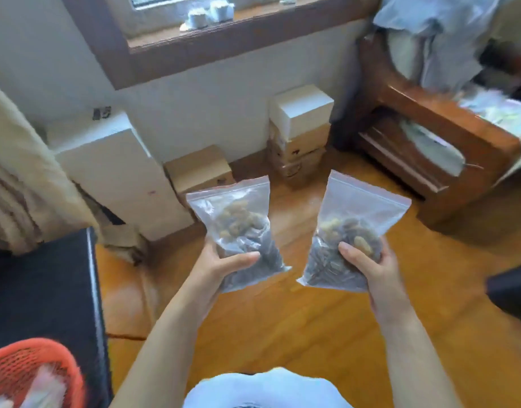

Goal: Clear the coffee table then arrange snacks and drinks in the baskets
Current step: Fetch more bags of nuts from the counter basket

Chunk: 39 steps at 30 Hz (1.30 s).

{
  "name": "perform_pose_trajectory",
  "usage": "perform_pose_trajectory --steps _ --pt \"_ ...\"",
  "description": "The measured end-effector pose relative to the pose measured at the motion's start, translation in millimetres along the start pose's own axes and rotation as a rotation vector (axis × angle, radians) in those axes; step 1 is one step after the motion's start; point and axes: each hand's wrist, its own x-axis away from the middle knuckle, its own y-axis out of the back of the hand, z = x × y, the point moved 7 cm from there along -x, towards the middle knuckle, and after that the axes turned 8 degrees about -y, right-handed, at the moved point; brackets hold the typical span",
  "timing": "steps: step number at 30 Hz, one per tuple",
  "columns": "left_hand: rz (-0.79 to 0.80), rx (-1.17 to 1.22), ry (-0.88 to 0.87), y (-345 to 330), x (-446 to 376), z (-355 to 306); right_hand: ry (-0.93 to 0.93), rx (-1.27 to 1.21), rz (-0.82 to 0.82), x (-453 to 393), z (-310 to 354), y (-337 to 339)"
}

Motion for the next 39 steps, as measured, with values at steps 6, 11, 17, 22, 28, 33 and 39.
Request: perform_pose_trajectory --steps 6,11,17,22,28,33,39 --pt "0.221 -0.126 0.066 -157.6 -21.9 29.0 0.081 -0.091 -0.308 38.4 16.1 163.9" --pt "0.436 -0.186 0.117 -270.1 -37.9 49.2 0.131 -0.178 -0.487 69.0 21.3 252.9" --pt "0.695 -0.238 0.176 -399.3 -64.4 82.1 0.155 -0.217 -0.697 91.4 24.2 353.8" --pt "0.859 -0.259 0.207 -504.5 -97.0 116.4 0.153 -0.214 -0.847 87.7 36.0 443.1" --pt "1.018 -0.274 0.273 -638.7 -125.4 140.3 0.105 -0.22 -1.0 85.7 62.5 542.9" --pt "1.187 -0.322 0.259 -742.8 -127.6 152.5 0.096 -0.328 -1.205 105.7 60.6 609.7" --pt "1.337 -0.347 0.257 -843.5 -112.0 175.9 0.083 -0.462 -1.395 137.8 47.1 680.0"
